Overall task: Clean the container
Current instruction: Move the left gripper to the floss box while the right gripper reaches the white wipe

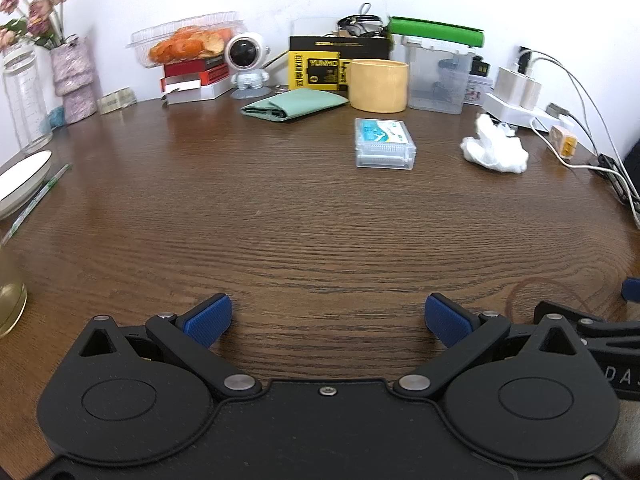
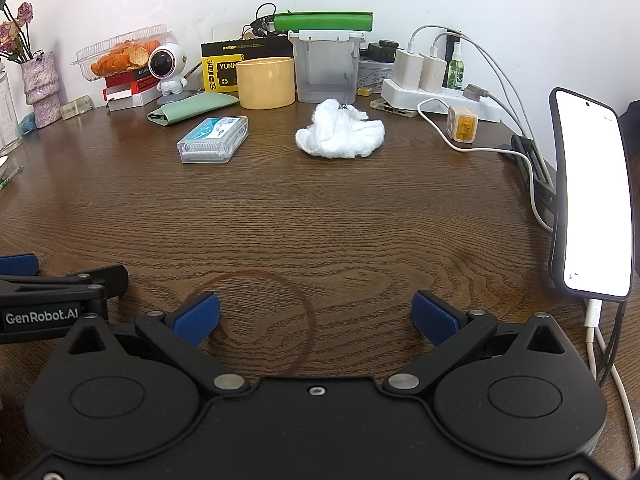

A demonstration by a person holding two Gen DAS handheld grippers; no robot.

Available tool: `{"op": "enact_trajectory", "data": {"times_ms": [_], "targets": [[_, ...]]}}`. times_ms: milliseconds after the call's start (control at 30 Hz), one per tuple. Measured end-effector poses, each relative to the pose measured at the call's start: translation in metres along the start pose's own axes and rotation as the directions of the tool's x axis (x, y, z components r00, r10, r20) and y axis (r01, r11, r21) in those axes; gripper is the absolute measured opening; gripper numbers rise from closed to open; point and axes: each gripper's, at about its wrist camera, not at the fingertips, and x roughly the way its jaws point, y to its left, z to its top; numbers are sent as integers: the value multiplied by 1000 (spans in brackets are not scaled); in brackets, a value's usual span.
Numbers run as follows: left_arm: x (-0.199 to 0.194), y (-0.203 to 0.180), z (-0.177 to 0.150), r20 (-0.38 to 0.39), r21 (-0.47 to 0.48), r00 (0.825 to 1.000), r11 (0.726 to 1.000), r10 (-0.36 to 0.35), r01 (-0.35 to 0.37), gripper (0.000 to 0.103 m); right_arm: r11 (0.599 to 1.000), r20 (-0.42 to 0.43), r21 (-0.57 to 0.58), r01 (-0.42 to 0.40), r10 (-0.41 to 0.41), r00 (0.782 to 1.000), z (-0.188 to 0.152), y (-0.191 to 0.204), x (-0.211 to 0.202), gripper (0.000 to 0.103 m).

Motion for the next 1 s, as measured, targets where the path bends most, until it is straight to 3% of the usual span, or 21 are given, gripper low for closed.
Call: {"op": "enact_trajectory", "data": {"times_ms": [133,233,333,367,433,567,633,733,867,1000], "targets": [[-1,19,11,-78,58,994,995,-75,80,103,1000,-6,-13,-13,13,1000,-3,-1,-3,103],[-5,42,18,-36,85,998,995,-47,50,103,999,-72,-30,-33,31,997,5,0,-3,103],[18,36,44,-52,86,998,996,-33,37,103,994,-152,-67,-89,78,985,21,-3,0,99],[25,43,52,-53,66,997,996,-48,52,103,993,-157,-59,-106,95,983,25,-6,-1,93],[35,38,71,-46,39,999,999,-23,24,103,991,-158,-36,-132,125,979,33,-15,-3,92],[64,20,103,-61,25,997,998,-53,54,103,993,-33,-18,-116,116,993,44,-32,-25,92],[80,18,111,-55,0,998,1000,-17,17,103,992,44,-7,-128,128,991,55,-42,-41,92],[90,16,121,-13,-12,1000,1000,-8,7,103,987,160,-43,-154,159,974,70,-54,-62,93],[107,13,137,-52,-13,999,1000,1,-2,103,986,308,-90,-139,160,938,86,-71,-76,94],[114,7,142,-51,27,999,1000,18,-17,103,985,311,-142,-101,141,940,112,-79,-74,95]]}}
